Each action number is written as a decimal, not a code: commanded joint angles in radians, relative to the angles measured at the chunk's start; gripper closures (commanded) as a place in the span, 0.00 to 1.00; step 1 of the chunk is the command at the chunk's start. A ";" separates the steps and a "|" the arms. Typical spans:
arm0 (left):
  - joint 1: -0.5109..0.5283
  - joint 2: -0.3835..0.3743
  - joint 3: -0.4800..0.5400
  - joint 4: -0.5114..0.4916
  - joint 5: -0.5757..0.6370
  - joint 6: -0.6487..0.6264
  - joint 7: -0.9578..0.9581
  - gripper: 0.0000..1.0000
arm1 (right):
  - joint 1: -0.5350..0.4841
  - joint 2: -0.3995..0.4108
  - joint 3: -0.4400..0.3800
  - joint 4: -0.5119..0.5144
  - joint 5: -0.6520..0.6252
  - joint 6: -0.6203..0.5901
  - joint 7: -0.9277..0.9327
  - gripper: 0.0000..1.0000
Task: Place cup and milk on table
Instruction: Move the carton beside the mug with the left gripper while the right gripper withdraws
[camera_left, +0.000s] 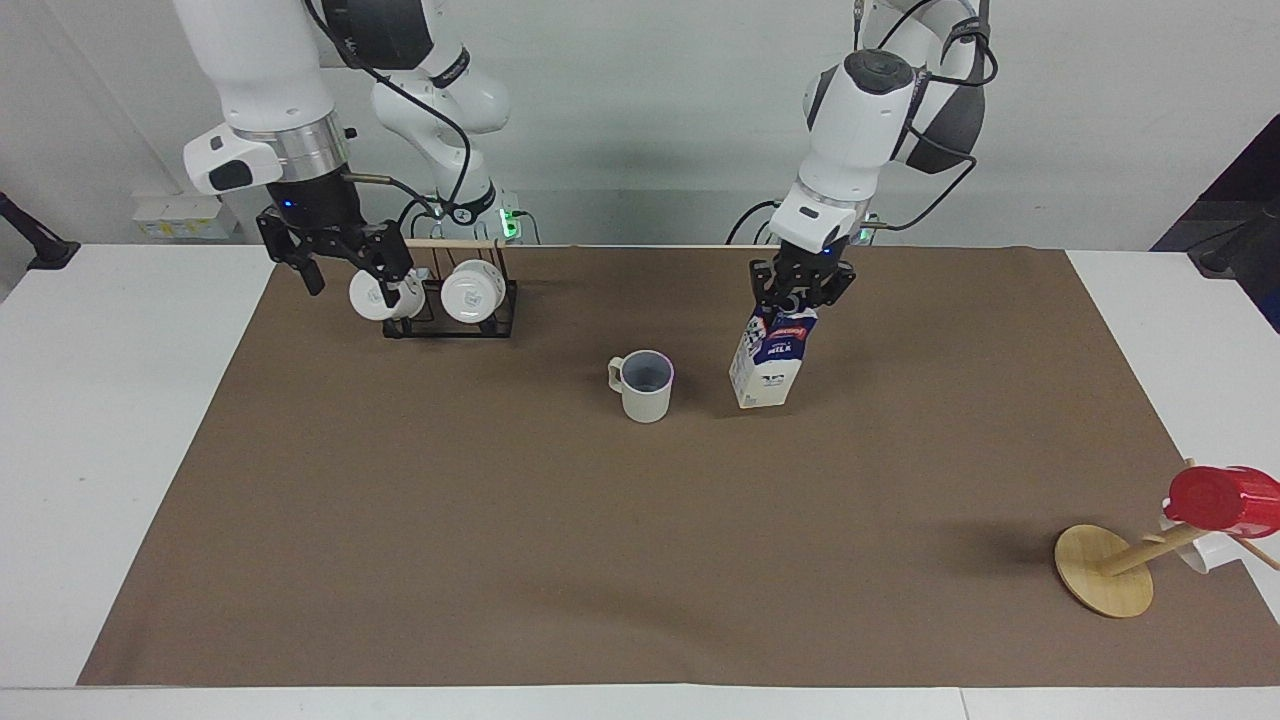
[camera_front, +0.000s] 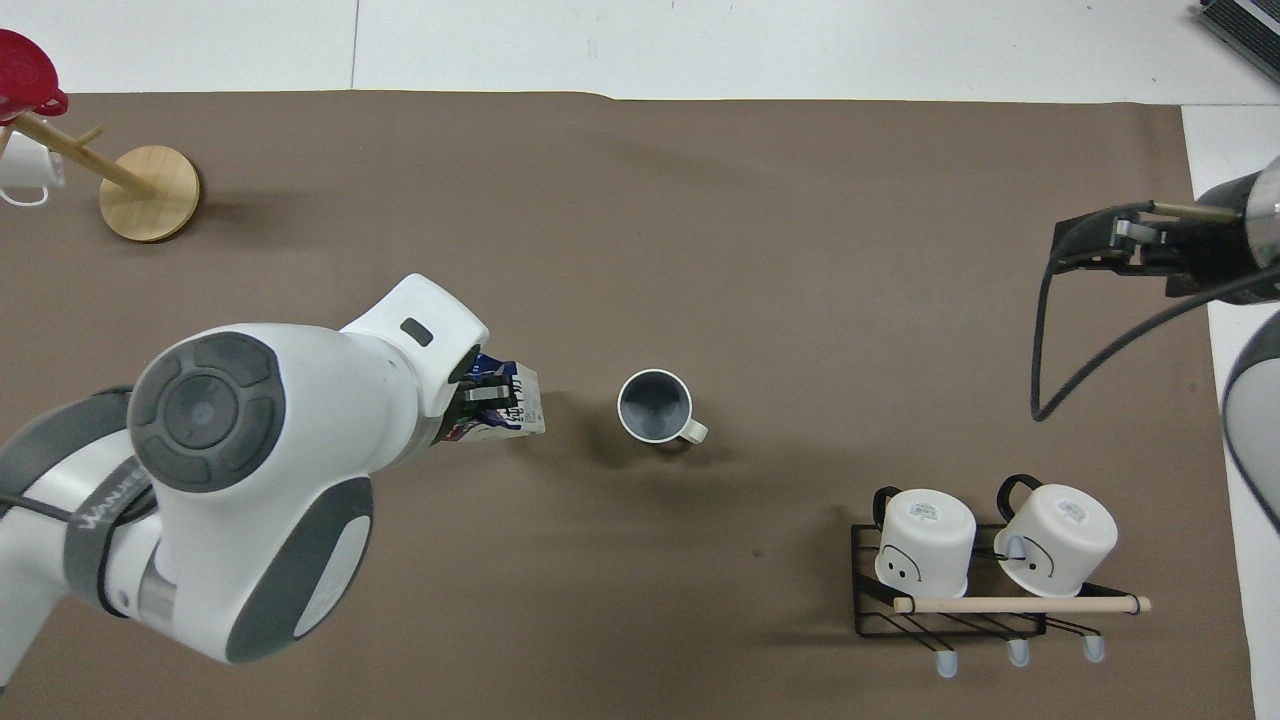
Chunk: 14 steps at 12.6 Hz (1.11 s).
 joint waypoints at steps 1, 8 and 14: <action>-0.064 0.056 0.020 0.010 0.039 0.031 -0.061 0.55 | -0.023 -0.052 -0.001 0.001 0.019 -0.097 -0.079 0.00; -0.105 0.123 0.020 0.010 0.104 0.104 -0.157 0.51 | -0.029 -0.070 -0.005 -0.016 0.023 -0.179 -0.087 0.00; -0.097 0.080 0.018 0.054 0.096 0.033 -0.150 0.00 | -0.029 -0.059 0.000 -0.001 0.023 -0.185 -0.090 0.00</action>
